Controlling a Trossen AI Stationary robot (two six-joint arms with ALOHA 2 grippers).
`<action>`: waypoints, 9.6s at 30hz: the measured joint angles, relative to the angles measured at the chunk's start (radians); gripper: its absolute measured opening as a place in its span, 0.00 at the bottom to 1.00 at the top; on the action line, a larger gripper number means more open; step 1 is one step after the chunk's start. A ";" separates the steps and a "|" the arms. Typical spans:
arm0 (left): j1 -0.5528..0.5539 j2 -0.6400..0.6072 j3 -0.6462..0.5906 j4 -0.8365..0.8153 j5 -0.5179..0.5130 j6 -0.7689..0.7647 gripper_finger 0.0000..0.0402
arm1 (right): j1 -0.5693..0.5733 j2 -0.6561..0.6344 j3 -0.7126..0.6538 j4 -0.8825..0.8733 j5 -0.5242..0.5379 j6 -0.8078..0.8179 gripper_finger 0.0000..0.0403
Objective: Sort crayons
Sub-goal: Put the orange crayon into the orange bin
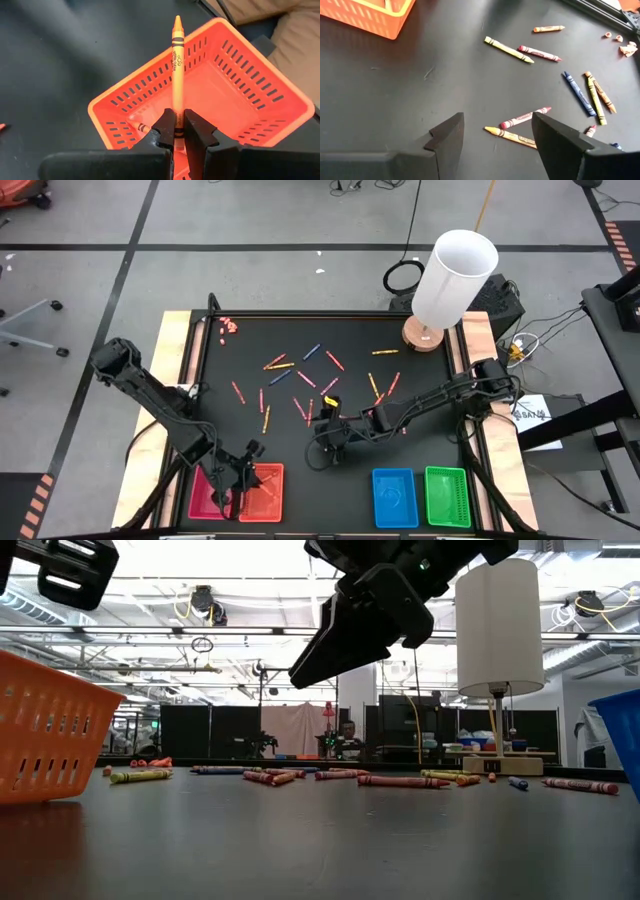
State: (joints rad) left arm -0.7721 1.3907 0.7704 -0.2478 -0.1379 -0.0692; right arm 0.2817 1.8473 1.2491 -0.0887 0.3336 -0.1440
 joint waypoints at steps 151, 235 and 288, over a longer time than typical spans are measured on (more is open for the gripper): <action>0.197 -0.082 -0.036 0.091 -0.407 0.239 0.16 | -0.179 -0.113 -0.093 -0.546 -0.261 0.177 0.00; 0.314 0.127 -0.053 0.809 -0.465 0.000 0.04 | -0.018 -0.087 -0.416 1.204 -0.170 0.008 0.03; 0.275 0.034 -0.052 0.575 -0.465 0.661 0.07 | 0.034 -0.090 -0.416 0.942 -0.094 0.029 0.39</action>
State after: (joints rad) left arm -0.4969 1.4250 0.7185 0.3269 -0.6025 0.5914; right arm 0.3161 1.7569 0.8330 0.8536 0.2397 -0.1146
